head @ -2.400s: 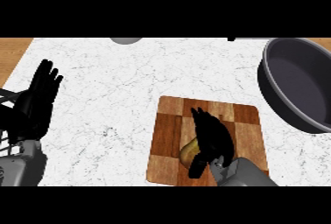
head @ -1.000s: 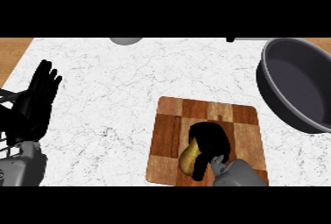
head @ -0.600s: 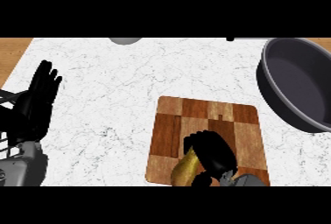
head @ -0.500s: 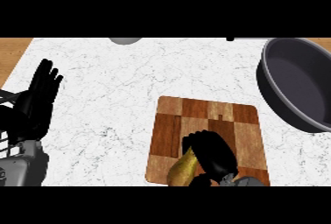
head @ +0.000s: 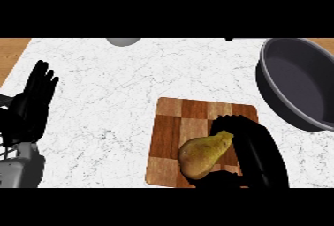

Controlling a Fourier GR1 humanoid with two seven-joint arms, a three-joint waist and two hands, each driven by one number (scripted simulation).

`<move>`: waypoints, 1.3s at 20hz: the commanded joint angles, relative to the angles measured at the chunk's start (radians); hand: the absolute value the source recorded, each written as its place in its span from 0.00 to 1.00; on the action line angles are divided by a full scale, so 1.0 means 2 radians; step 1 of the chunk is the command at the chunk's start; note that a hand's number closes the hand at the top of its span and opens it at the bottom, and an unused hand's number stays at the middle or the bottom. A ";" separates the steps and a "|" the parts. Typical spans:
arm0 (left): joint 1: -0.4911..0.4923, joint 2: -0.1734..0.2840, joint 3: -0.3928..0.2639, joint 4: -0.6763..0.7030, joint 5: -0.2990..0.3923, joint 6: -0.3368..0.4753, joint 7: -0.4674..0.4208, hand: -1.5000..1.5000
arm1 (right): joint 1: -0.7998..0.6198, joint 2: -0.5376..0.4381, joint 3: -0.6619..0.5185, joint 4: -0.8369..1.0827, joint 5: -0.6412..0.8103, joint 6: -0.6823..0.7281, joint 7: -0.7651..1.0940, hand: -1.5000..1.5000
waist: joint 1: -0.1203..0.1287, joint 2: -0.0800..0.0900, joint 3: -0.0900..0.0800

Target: Pick the pear from the cutting board and place it in the pot

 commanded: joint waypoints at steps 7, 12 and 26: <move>0.019 -0.032 -0.037 -0.042 -0.026 0.019 0.012 0.50 | -0.022 -0.013 -0.146 -0.047 0.019 -0.056 0.007 1.00 | 0.011 0.003 0.000; -0.021 -0.006 0.006 0.030 0.006 -0.017 -0.013 0.50 | -0.065 -0.054 -0.271 -0.022 -0.102 -0.003 -0.019 1.00 | 0.010 0.004 0.000; -0.007 -0.011 -0.001 -0.016 -0.005 -0.010 0.013 0.50 | -0.141 -0.104 -0.381 0.304 -0.136 -0.094 -0.236 1.00 | 0.022 0.006 0.001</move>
